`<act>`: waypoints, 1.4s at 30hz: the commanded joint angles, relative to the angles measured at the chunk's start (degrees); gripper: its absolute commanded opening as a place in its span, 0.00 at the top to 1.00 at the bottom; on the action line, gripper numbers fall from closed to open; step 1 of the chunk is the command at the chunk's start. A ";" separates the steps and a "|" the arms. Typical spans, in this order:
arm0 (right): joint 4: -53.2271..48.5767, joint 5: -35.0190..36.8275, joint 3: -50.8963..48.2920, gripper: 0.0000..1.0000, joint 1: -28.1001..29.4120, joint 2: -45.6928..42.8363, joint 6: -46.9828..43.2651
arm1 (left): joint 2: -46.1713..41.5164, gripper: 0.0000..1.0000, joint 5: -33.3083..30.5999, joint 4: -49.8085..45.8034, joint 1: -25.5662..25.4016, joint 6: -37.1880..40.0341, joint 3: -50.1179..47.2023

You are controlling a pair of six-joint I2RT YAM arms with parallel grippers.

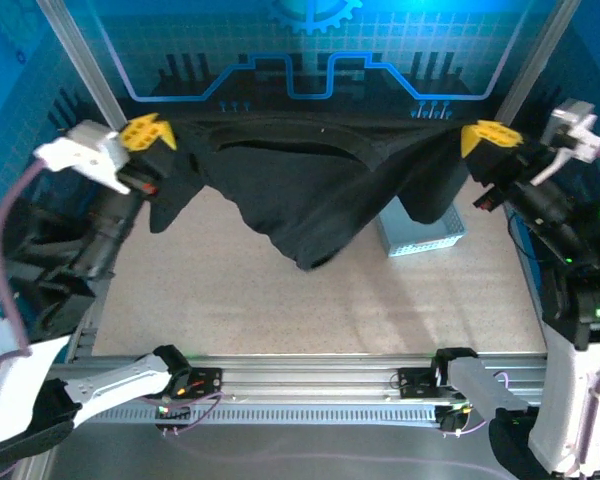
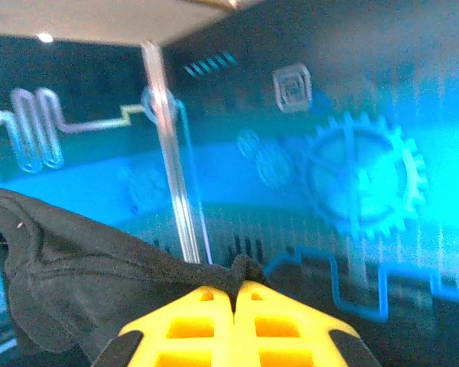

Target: Fold the inside-out t-shirt

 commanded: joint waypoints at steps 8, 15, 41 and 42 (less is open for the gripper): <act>-3.75 3.39 4.10 1.00 2.14 11.06 0.19 | 13.66 1.00 -10.59 -3.58 0.59 6.66 11.02; -13.87 20.75 11.71 1.00 13.11 20.23 -9.88 | 29.82 1.00 -21.27 -14.98 7.18 5.34 23.45; -5.67 21.53 3.99 1.00 15.85 21.66 -7.74 | 26.13 1.00 -13.22 -9.72 12.17 1.79 10.27; -9.10 22.01 6.08 1.00 16.15 24.32 -8.34 | 29.26 1.00 -13.79 -13.64 12.41 1.83 13.58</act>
